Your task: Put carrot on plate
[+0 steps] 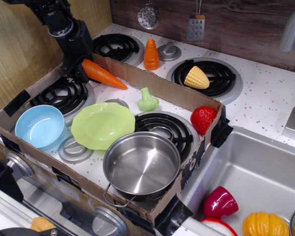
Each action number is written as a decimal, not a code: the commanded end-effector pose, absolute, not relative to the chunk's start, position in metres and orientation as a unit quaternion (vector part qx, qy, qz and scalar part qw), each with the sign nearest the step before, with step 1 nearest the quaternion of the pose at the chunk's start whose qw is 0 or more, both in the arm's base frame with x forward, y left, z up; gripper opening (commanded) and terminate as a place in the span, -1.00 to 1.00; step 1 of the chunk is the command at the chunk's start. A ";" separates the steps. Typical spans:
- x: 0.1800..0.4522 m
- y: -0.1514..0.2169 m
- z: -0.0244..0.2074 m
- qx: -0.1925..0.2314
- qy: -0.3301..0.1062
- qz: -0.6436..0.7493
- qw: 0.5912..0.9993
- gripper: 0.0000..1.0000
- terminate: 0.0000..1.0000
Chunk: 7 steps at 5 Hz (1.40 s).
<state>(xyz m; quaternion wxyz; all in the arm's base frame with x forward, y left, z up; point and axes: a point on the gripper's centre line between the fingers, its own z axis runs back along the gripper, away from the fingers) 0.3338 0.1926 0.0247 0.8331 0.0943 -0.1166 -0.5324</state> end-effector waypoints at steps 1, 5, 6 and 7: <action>0.328 0.163 0.057 0.111 -0.091 -0.522 0.841 -1.00 -1.00; 0.283 0.151 0.082 0.169 -0.092 -0.400 0.896 -1.00 -1.00; 0.269 0.149 0.075 0.122 -0.098 -0.364 0.918 -1.00 -1.00; 0.259 0.145 0.076 0.093 -0.097 -0.327 0.935 -1.00 -1.00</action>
